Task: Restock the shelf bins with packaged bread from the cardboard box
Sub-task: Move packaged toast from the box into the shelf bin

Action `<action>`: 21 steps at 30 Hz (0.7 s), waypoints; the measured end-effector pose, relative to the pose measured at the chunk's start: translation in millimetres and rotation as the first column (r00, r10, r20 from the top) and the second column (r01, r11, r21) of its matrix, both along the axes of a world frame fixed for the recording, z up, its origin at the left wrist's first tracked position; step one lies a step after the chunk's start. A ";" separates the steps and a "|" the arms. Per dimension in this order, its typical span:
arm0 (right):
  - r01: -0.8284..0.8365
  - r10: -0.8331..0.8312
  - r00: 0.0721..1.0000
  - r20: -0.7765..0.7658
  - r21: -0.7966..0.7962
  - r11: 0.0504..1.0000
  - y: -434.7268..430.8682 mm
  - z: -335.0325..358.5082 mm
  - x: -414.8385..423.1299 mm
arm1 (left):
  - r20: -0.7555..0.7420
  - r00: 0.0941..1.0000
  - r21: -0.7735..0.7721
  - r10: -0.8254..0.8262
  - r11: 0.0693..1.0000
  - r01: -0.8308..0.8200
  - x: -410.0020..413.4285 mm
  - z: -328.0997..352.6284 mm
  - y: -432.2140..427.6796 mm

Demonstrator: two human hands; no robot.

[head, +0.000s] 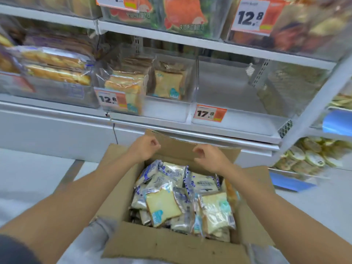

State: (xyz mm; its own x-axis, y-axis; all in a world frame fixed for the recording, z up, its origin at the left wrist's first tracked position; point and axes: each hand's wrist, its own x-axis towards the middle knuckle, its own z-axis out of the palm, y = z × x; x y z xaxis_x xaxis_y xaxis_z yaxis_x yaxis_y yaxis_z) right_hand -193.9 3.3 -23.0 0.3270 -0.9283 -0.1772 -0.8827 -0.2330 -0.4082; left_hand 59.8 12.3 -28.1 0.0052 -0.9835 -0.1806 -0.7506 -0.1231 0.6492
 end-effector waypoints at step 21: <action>0.142 -0.290 0.913 0.287 0.443 0.885 12.8 -105.7 68.1 | -0.155 0.988 0.286 0.024 0.958 0.022 4.7 -60.9 24.9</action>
State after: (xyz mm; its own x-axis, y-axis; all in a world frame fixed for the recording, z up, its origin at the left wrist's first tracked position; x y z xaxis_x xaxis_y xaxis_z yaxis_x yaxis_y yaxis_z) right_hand -125.8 16.1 -128.6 0.2349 -0.8521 -0.4677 -0.6829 0.1977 -0.7032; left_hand 64.5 37.2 -89.0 -0.0446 -0.8905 -0.4529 -0.6432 -0.3213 0.6950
